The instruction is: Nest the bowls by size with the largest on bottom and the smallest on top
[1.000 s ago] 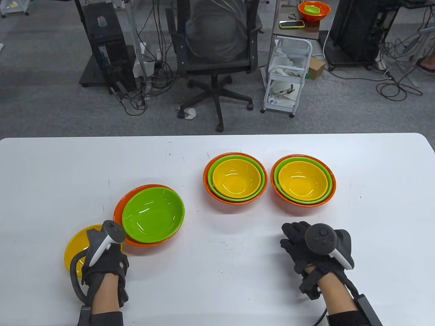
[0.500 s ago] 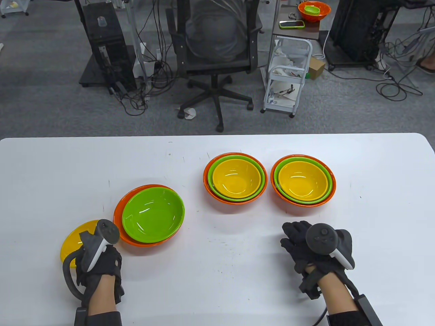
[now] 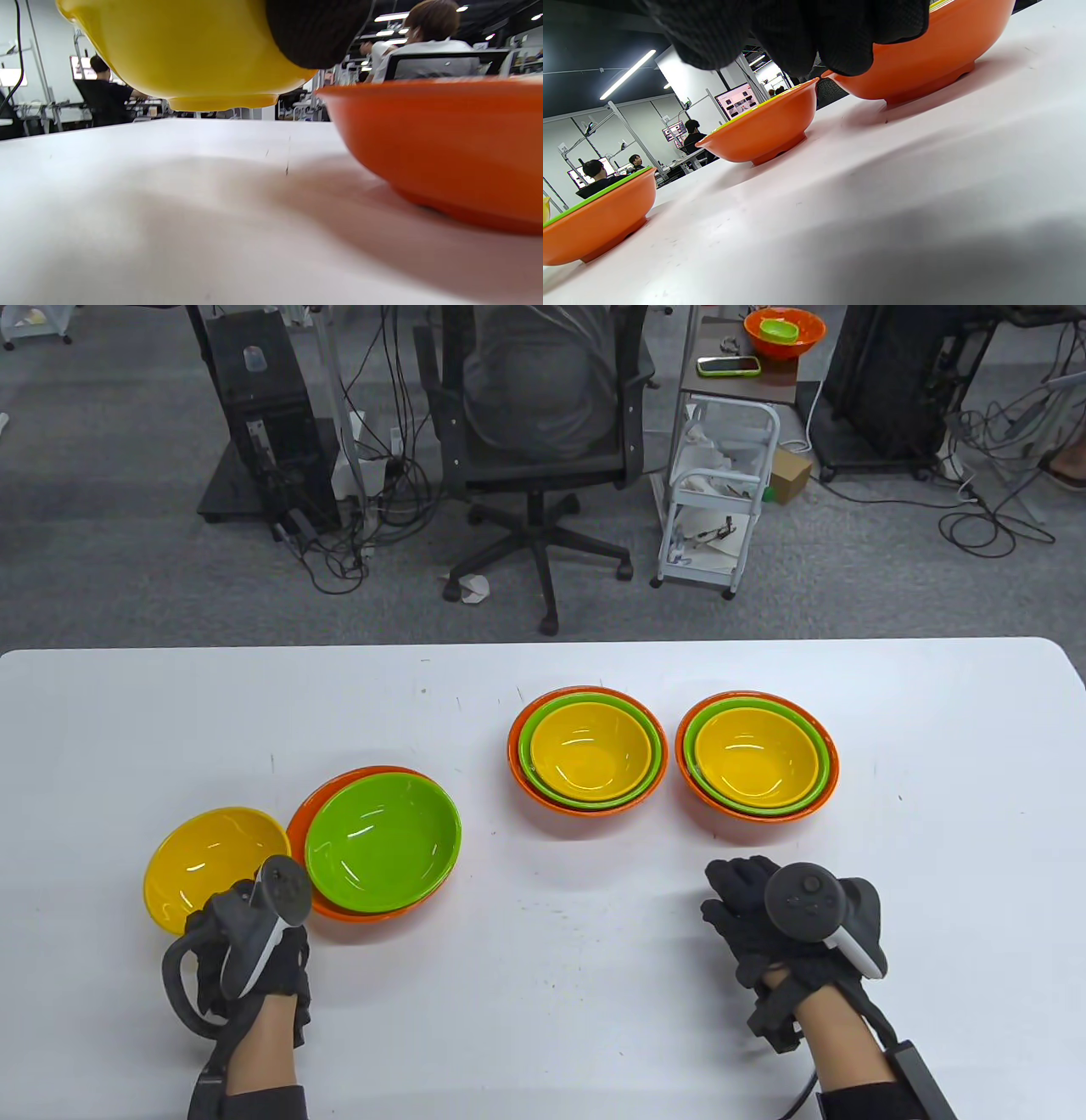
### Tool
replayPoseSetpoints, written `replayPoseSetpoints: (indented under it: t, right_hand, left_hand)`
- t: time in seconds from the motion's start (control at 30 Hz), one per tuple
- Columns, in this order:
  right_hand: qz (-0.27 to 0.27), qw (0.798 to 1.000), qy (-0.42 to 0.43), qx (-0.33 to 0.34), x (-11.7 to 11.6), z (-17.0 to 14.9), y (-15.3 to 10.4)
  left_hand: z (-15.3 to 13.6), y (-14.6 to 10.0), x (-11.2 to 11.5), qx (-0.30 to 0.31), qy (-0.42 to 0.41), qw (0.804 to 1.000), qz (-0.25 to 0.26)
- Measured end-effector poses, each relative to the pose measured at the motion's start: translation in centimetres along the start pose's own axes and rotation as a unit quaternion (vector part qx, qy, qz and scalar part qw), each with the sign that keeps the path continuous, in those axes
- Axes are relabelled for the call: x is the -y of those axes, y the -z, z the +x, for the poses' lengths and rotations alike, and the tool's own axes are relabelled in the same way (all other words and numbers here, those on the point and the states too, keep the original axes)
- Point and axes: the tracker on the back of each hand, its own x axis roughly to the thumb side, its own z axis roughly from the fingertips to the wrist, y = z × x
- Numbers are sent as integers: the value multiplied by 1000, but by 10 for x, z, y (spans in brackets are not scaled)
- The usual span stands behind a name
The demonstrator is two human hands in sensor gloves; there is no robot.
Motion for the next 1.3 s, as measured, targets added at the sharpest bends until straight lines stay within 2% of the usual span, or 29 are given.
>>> replayPoseSetpoints:
  t: [0.2, 0.33, 0.47, 0.83, 0.93, 1.3]
  right_hand:
    - [1, 1000, -2, 0, 0, 0, 0]
    - [3, 1000, -3, -2, -1, 0, 0]
    - [3, 1000, -3, -4, -1, 0, 0]
    - [11, 1000, -3, -8, -2, 1, 1]
    - [12, 1000, -5, -5, -3, 2, 1]
    - [14, 1000, -8, -6, -4, 2, 2]
  left_hand:
    - [28, -19, -17, 63, 14, 997, 47]
    - [47, -28, -16, 122, 16, 990, 65]
    - [67, -35, -12, 165, 54, 982, 67]
    - [81, -35, 2, 255, 27, 966, 35]
    - [82, -30, 7, 257, 16, 966, 10]
    - [77, -18, 19, 258, -34, 965, -34]
